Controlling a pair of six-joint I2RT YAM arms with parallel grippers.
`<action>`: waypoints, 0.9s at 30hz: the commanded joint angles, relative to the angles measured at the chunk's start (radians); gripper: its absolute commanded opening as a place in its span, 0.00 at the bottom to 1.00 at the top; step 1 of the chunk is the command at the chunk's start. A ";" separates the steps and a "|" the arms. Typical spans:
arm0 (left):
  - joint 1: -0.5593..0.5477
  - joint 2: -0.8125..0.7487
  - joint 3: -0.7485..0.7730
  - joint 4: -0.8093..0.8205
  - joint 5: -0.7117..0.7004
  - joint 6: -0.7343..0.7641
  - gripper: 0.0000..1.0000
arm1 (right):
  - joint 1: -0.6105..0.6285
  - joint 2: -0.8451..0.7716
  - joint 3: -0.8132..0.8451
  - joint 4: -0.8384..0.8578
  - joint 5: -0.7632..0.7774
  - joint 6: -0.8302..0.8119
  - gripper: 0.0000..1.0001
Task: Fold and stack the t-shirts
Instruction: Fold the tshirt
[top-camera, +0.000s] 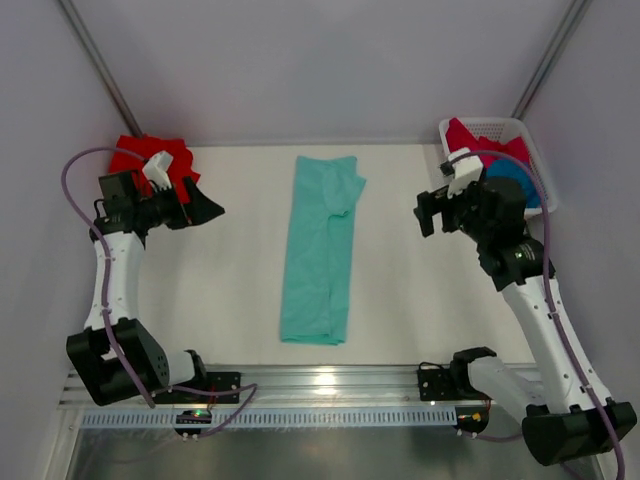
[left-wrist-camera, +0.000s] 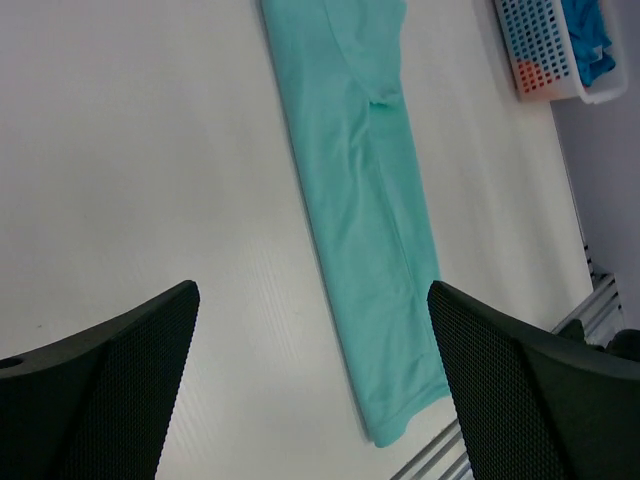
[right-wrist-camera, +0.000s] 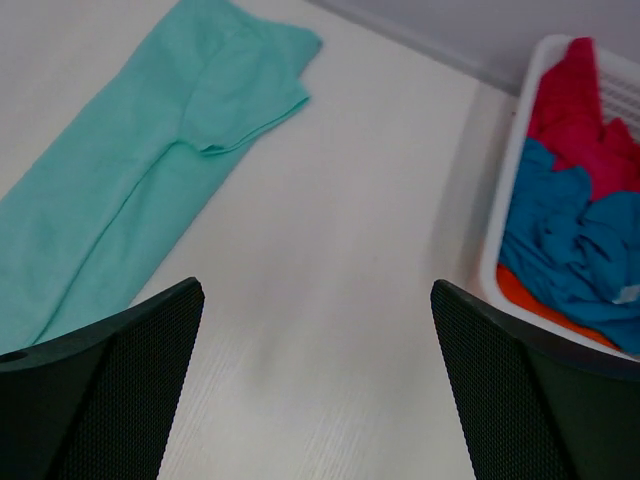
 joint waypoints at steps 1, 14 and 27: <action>0.019 -0.055 -0.023 0.111 0.013 -0.120 0.99 | -0.144 -0.001 0.053 0.077 0.138 0.083 0.99; 0.119 -0.202 0.045 0.082 -0.666 -0.203 0.99 | -0.627 0.139 0.071 0.094 0.283 0.248 0.99; 0.159 0.273 0.089 0.261 0.288 -0.521 0.99 | -0.658 0.555 0.477 -0.434 -0.740 -0.028 0.99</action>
